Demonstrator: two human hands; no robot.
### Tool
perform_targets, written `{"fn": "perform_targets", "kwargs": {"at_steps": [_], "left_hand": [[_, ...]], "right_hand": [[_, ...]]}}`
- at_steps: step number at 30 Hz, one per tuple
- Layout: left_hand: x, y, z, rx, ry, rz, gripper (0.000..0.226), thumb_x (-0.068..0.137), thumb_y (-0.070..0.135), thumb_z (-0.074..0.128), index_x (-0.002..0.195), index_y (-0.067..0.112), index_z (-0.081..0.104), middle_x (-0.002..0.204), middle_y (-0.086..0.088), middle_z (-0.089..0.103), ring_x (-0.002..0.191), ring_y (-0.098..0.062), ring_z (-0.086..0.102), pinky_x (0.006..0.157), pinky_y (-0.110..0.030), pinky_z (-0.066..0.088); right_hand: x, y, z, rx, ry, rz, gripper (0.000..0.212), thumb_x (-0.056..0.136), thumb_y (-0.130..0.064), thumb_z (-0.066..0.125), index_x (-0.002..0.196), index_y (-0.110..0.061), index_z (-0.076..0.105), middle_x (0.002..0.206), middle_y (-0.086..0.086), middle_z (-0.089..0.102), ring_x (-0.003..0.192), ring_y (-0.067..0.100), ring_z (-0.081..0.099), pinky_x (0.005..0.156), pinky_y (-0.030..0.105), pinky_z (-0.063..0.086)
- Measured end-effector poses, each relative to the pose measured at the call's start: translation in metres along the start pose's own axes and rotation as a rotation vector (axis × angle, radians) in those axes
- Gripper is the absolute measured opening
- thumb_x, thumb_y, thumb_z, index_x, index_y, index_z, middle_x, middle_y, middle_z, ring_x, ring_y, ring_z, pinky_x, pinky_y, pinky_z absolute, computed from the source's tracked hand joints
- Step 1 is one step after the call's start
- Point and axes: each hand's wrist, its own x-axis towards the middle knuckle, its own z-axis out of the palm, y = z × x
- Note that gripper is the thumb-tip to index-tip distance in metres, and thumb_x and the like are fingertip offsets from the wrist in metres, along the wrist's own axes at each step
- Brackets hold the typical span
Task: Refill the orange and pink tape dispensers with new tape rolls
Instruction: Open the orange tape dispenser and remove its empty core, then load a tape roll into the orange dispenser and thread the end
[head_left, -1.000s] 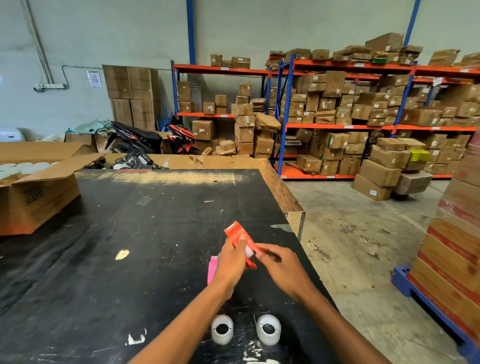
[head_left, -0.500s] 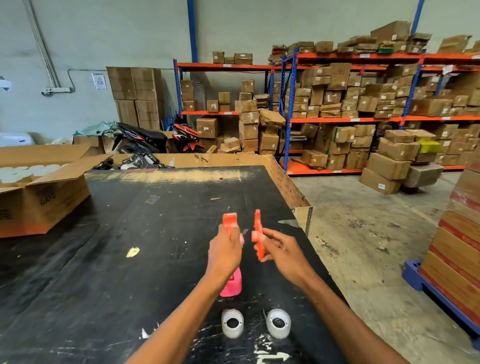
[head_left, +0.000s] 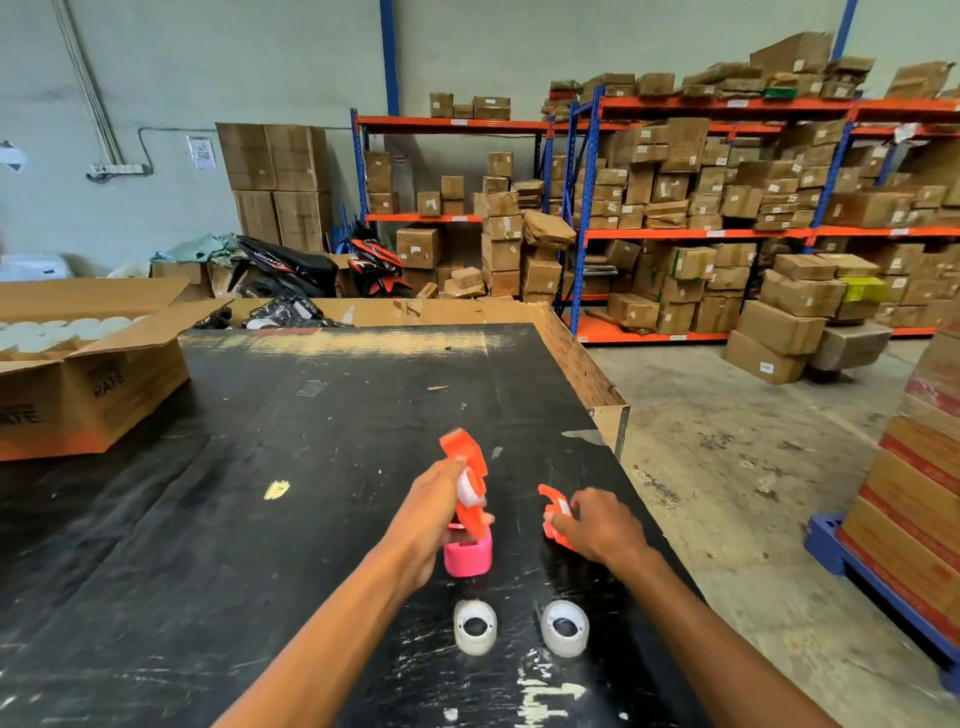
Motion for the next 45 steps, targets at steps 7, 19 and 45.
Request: {"fn": "perform_targets", "kwargs": {"at_steps": [7, 19, 45], "left_hand": [[-0.011, -0.014, 0.015, 0.035, -0.066, -0.062, 0.020, 0.094, 0.026, 0.040, 0.092, 0.015, 0.057, 0.080, -0.006, 0.060, 0.063, -0.019, 0.064, 0.055, -0.024, 0.049], [-0.018, -0.014, 0.055, -0.137, -0.346, -0.157, 0.018, 0.094, 0.029, 0.054, 0.095, 0.014, 0.064, 0.084, -0.016, 0.068, 0.074, -0.028, 0.069, 0.076, -0.042, 0.058], [-0.031, -0.021, 0.003, -0.046, -0.148, -0.043, 0.031, 0.090, 0.031, 0.060, 0.105, 0.005, 0.067, 0.085, -0.010, 0.073, 0.073, -0.021, 0.065, 0.075, -0.038, 0.057]], "right_hand": [[-0.047, -0.027, -0.059, 0.683, -0.228, -0.430, 0.023, 0.084, -0.039, 0.067, 0.095, -0.020, 0.075, 0.077, -0.005, 0.071, 0.064, 0.007, 0.063, 0.063, 0.020, 0.049], [-0.082, 0.007, -0.076, 0.778, -0.246, -0.409, 0.022, 0.083, -0.015, 0.072, 0.100, -0.001, 0.068, 0.079, 0.017, 0.069, 0.065, 0.017, 0.063, 0.064, 0.024, 0.053], [-0.086, 0.003, -0.027, -0.165, -0.317, -0.312, 0.044, 0.084, -0.037, 0.066, 0.120, -0.014, 0.057, 0.118, 0.016, 0.058, 0.106, 0.035, 0.057, 0.084, 0.040, 0.048]]}}
